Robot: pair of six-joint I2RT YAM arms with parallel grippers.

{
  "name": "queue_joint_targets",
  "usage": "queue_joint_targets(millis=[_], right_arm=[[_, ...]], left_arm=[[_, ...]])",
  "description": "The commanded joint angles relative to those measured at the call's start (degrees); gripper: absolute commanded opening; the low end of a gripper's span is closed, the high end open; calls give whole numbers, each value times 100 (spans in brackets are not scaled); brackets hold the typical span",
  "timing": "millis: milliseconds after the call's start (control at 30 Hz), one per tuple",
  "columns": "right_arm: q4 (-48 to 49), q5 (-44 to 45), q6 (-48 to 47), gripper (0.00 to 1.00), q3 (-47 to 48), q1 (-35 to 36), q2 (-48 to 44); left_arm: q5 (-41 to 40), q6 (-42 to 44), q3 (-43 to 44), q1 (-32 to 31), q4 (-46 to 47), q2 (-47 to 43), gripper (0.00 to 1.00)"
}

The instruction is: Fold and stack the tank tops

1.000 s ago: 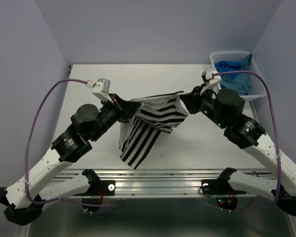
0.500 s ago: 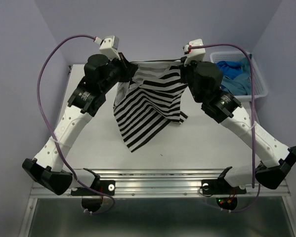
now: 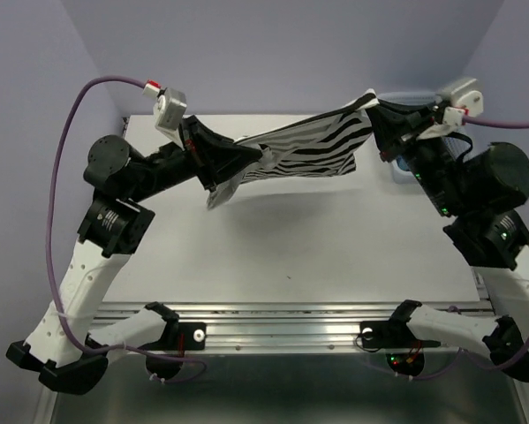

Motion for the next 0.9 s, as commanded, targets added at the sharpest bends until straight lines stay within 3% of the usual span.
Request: queue_joint_targets(millis=[0, 200, 333, 433, 500, 600, 633, 700, 767, 833, 867], right_arm=[[48, -443, -2, 5, 322, -150, -625], [-137, -824, -1, 5, 735, -150, -627], [2, 191, -370, 5, 762, -150, -162], [493, 1345, -730, 5, 569, -150, 470], [592, 1688, -941, 5, 560, -150, 1146], [619, 1157, -349, 6, 481, -877, 2058], [610, 814, -136, 6, 455, -1401, 2315], [627, -92, 146, 7, 533, -1695, 3269], [610, -410, 34, 9, 918, -1758, 4028], [270, -672, 42, 10, 1453, -1758, 5210], [32, -727, 234, 18, 2257, -1758, 5601]], left_arm=[[712, -609, -45, 69, 1031, -567, 1], [563, -1047, 209, 43, 1040, -340, 1], [-164, -1084, 122, 43, 822, -84, 0], [-1578, -890, 280, 147, 31, 477, 0], [-1531, -1126, 184, 463, -207, 1161, 0], [-575, -1697, -341, 1261, 298, 2170, 0], [-519, -1838, -535, 1403, 476, 2375, 0], [-431, -1988, -930, 1667, 1019, 3008, 0], [-299, -1963, -802, 1782, 1119, 3699, 12], [-464, -1587, -346, 1940, 499, 4185, 31], [-961, -1385, 231, 1985, -218, 4570, 37]])
